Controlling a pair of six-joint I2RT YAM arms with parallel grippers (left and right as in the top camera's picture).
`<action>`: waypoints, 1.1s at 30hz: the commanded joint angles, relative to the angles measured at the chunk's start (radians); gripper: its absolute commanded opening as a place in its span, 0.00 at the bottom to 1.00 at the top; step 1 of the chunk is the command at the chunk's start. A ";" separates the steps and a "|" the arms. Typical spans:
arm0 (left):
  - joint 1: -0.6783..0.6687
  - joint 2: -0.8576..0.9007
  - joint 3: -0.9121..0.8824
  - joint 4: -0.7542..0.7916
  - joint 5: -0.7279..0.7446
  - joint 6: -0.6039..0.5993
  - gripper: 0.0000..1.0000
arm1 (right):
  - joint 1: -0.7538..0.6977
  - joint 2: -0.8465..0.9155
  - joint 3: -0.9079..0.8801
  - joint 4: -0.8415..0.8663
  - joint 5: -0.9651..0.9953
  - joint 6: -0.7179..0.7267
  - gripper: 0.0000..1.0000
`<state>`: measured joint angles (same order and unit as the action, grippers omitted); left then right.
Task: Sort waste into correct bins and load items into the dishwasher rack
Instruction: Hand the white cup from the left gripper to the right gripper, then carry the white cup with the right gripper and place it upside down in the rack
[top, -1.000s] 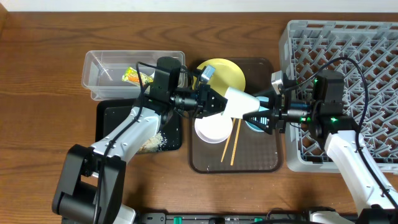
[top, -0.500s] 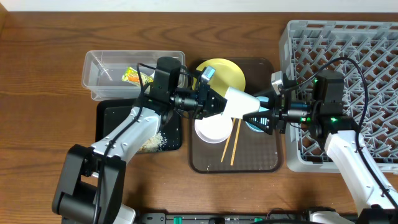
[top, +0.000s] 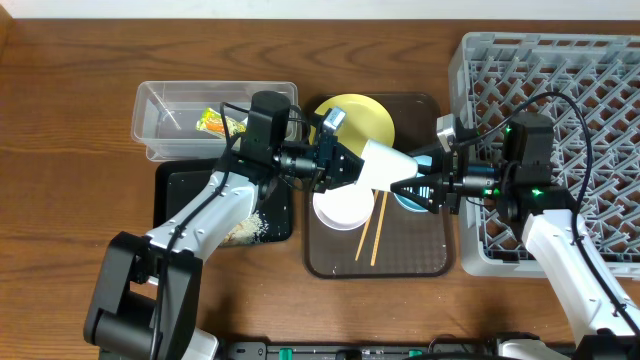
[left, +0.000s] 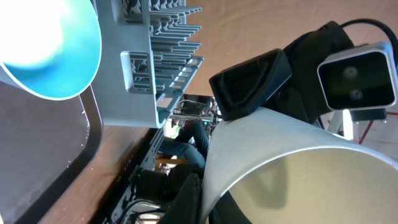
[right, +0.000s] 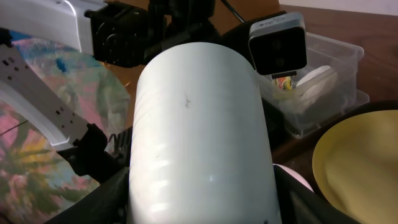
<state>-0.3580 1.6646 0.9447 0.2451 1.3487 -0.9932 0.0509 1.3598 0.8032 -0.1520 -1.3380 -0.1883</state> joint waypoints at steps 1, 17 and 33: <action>-0.002 0.002 0.013 0.004 -0.011 0.024 0.24 | 0.003 0.004 0.014 0.002 0.003 -0.008 0.56; 0.039 -0.142 0.019 -0.519 -0.698 0.621 0.57 | -0.014 -0.073 0.025 -0.130 0.517 0.117 0.33; 0.043 -0.525 0.019 -0.758 -1.215 0.686 0.57 | -0.078 -0.340 0.184 -0.699 1.128 0.174 0.01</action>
<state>-0.3176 1.1427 0.9504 -0.5060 0.2646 -0.3317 -0.0154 1.0519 0.9401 -0.8059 -0.4183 -0.0547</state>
